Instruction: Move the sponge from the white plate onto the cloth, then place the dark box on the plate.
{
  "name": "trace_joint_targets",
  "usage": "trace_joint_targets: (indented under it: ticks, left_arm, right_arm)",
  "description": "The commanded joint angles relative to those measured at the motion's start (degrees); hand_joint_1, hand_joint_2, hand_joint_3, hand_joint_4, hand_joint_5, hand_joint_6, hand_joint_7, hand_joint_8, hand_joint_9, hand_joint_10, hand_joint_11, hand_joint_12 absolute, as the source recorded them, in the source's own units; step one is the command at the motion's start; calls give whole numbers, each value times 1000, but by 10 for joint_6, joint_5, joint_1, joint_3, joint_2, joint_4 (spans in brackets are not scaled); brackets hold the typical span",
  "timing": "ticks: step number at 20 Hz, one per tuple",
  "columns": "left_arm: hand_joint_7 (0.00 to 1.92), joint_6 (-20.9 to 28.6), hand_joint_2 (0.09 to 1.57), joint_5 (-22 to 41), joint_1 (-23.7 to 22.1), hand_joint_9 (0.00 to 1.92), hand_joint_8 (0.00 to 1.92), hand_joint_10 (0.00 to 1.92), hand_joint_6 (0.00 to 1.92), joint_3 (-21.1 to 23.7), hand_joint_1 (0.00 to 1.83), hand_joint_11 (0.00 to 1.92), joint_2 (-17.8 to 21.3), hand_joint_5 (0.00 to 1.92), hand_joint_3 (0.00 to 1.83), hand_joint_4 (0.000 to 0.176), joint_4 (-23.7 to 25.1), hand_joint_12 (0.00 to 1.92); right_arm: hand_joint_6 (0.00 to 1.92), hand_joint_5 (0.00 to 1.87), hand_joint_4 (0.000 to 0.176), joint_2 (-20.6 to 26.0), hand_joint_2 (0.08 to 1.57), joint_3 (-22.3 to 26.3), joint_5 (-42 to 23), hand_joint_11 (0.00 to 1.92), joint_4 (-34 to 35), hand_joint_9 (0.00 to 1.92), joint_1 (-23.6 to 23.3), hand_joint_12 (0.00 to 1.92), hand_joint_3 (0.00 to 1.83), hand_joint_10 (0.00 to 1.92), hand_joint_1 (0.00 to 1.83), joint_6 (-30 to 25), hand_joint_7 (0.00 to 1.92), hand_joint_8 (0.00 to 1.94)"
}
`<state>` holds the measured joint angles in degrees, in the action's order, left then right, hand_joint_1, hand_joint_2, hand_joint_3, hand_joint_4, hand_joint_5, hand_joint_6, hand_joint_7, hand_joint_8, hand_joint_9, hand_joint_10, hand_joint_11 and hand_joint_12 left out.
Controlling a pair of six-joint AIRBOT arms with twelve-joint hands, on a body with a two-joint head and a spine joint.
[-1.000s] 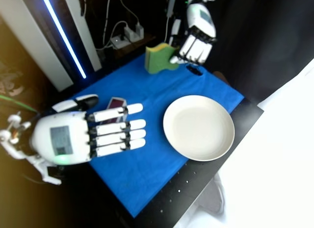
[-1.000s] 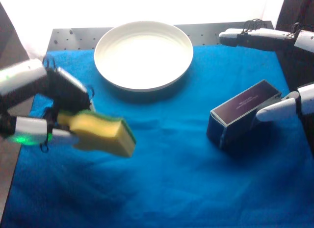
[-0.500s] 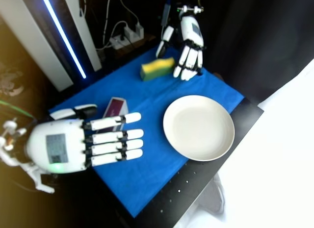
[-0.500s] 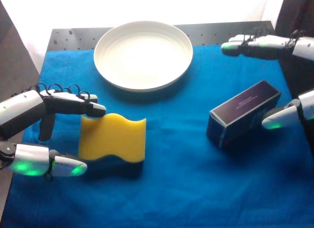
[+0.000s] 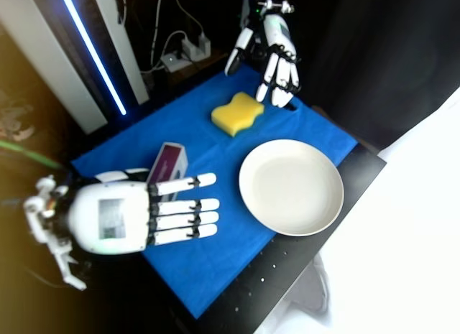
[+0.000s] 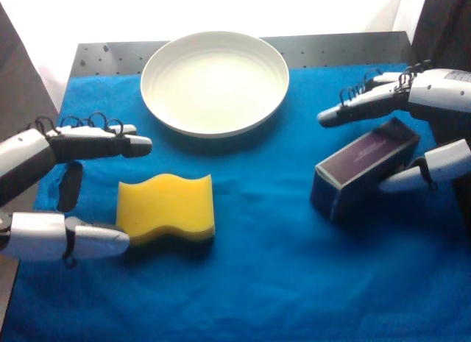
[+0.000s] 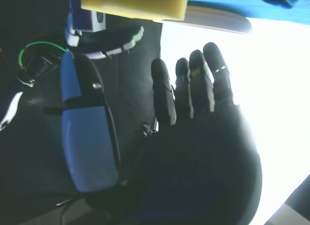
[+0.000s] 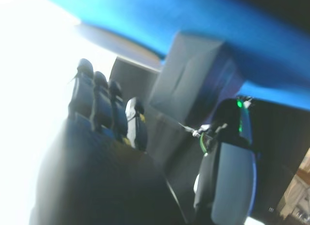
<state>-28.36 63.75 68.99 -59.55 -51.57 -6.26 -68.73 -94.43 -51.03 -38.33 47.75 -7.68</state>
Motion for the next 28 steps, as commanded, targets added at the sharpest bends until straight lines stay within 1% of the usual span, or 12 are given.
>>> trace_joint_targets:
  ticks: [1,3,4,6,9,13,15,16,19,21,26,28]
  left_arm:
    - [355,5,903,75,3,324,4,5,0,2,958,0,-1,525,0,40,-14,1002]
    - [379,5,887,97,24,340,7,8,10,7,941,0,2,563,0,51,-33,1027]
    - [395,5,882,100,26,355,6,11,7,8,924,0,2,570,0,41,-34,1058]
    - [384,5,892,110,35,349,4,6,4,12,923,0,3,535,1,19,-41,969]
    - [398,5,886,120,47,364,5,8,5,16,892,0,3,546,0,33,-53,999]
    - [401,4,900,131,57,364,3,2,3,23,904,0,1,542,0,24,-64,967]
    - [392,3,908,137,68,353,0,0,1,28,887,0,2,538,2,25,-70,918]
    - [398,3,901,140,70,360,1,2,2,29,888,0,3,549,0,3,-72,936]
    - [442,3,895,146,73,408,2,8,3,34,920,10,3,575,0,0,-72,985]
    - [435,3,902,148,74,412,0,4,0,35,926,25,2,558,1,2,-71,966]
    - [438,12,900,141,72,417,2,3,1,26,934,29,-8,579,1,5,-61,988]
    - [464,13,897,137,69,438,3,5,4,25,964,35,-10,601,0,0,-58,1044]
  right_arm:
    - [737,822,0,1,1171,-1,-48,411,33,819,-13,1278,0,255,1219,-3,824,1148]
    - [1005,789,0,1,1241,-1,-48,694,25,719,-22,1835,0,1547,1207,-3,727,1632]
    - [1018,790,0,1,1243,-1,-48,799,25,738,-24,1904,0,1789,1207,-3,731,1658]
    - [1047,826,0,2,1214,2,-61,782,29,767,-27,1875,0,1643,1210,-3,804,1517]
    - [994,1008,21,15,1116,20,-138,805,70,914,-32,1431,0,1126,1216,-3,964,1009]
    - [915,1033,36,16,1085,19,-165,690,71,961,-106,1029,0,708,1231,7,1050,904]
    - [1023,984,32,1,1092,-15,-163,786,63,1008,-159,1321,1,866,1230,8,1069,879]
    - [785,1124,34,-19,1030,-33,-156,727,61,1049,-177,1159,0,656,1257,8,1228,587]
    - [893,1044,0,-88,1023,-95,-102,756,52,1074,-208,1015,1,828,1393,6,1336,378]
    - [963,1054,0,-140,1056,-139,-62,776,52,1026,-211,985,0,906,1385,-4,1122,683]
    - [1136,941,0,-227,1077,-203,77,463,-46,923,-244,1022,4,984,1381,-4,1189,633]
    - [959,1060,0,-250,1067,-221,111,492,-64,945,-245,1072,0,539,1249,-4,1110,712]
